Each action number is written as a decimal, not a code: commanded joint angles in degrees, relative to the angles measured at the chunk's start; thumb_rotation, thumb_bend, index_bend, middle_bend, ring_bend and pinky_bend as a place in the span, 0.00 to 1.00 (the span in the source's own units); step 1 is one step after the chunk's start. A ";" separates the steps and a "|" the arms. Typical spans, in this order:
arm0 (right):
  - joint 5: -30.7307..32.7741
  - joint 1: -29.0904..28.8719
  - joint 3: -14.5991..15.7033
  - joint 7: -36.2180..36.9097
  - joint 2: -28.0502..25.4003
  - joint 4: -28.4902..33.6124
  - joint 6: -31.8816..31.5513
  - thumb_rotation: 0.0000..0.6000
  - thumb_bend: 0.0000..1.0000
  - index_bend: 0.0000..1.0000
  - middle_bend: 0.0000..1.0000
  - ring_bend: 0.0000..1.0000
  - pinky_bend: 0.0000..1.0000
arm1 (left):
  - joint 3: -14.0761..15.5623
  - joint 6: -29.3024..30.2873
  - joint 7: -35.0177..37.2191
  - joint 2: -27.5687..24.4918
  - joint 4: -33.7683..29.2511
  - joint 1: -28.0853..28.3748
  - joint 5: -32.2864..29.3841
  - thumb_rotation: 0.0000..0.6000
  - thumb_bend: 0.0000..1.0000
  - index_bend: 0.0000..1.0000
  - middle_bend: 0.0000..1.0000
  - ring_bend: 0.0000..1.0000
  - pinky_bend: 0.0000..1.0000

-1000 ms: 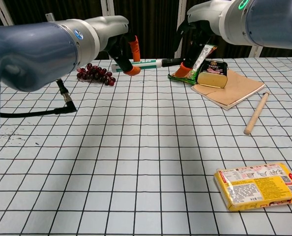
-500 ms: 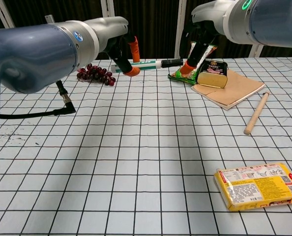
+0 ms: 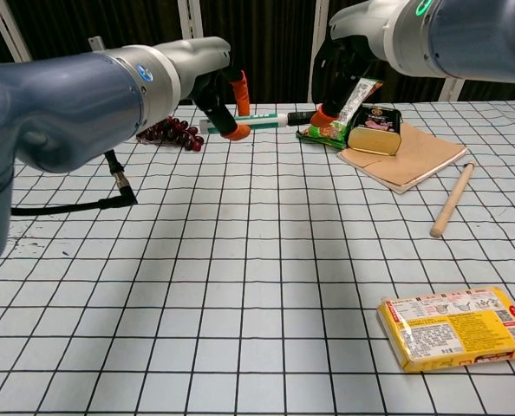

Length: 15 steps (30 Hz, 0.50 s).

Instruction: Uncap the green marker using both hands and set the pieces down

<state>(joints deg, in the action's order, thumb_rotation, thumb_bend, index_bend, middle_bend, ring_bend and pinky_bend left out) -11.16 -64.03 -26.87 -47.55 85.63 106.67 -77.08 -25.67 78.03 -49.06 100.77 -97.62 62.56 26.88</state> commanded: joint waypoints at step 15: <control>1.90 -0.84 -0.05 -0.17 0.50 -1.20 0.87 1.00 0.29 0.57 0.00 0.00 0.00 | 0.05 -0.50 0.73 0.97 1.10 0.42 0.34 1.00 0.64 0.63 0.08 0.00 0.00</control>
<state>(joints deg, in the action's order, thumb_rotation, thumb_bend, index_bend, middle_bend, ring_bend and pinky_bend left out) -9.27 -64.86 -26.91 -47.74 86.13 105.47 -76.20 -25.62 77.52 -48.32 101.72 -96.53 62.98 27.23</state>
